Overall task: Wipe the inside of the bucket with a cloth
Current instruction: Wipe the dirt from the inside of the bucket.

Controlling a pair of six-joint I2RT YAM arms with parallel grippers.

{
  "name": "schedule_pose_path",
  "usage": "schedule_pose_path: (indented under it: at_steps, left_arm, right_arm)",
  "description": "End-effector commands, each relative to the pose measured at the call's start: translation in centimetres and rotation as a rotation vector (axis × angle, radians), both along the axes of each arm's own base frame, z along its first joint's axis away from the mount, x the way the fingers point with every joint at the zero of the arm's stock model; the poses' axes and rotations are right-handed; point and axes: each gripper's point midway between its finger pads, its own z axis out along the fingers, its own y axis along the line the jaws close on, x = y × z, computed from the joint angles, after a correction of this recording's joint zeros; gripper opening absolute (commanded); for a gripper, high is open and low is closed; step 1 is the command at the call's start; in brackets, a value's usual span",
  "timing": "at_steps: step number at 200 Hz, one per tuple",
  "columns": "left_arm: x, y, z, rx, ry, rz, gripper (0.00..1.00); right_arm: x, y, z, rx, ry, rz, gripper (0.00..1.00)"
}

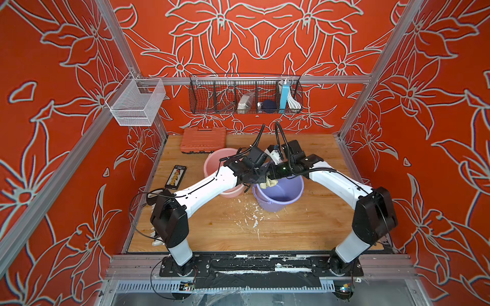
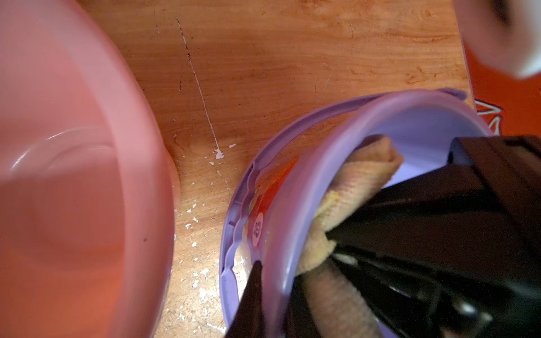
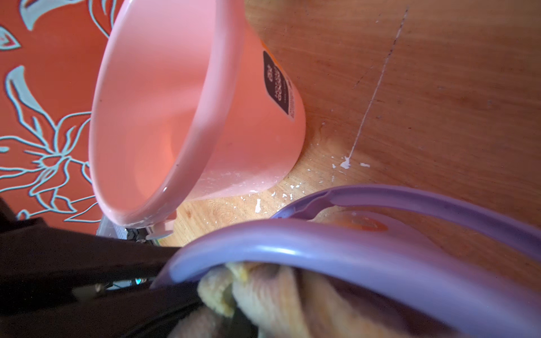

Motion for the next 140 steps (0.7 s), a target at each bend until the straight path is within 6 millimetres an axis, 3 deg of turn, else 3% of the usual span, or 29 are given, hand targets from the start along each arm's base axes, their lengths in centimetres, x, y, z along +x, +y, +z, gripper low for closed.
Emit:
schedule_pose_path:
  at_steps: [1, 25, 51, 75, 88, 114, 140]
  left_arm:
    - [-2.2, -1.9, -0.1, -0.062, 0.053, -0.101, 0.00]
    - [-2.1, -1.7, 0.1, -0.061, 0.042, -0.090, 0.00]
    - [-1.8, -1.8, 0.4, -0.060, 0.034, -0.083, 0.00]
    - [-1.5, -1.7, 0.3, -0.038, 0.034, -0.080, 0.00]
    - [-1.4, -1.8, 0.4, -0.044, 0.030, -0.081, 0.00]
    - [-1.4, -2.1, 0.4, -0.050, 0.033, -0.091, 0.00]
    - [-1.6, -2.1, 0.4, -0.052, 0.038, -0.094, 0.00]
  right_arm:
    - [2.7, 1.6, 3.5, 0.050, -0.148, 0.018, 0.00]
    - [4.9, -1.5, 2.6, -0.142, -0.195, -0.135, 0.00]
    - [6.0, -5.8, 2.1, -0.332, -0.227, -0.308, 0.00]
    - [5.5, -6.6, 2.0, -0.374, -0.227, -0.318, 0.00]
    - [5.0, -5.5, 2.4, -0.319, -0.230, -0.265, 0.00]
    - [2.7, 0.4, 4.5, -0.031, -0.185, -0.011, 0.00]
    - [2.0, 2.5, 6.2, 0.090, -0.157, 0.081, 0.00]
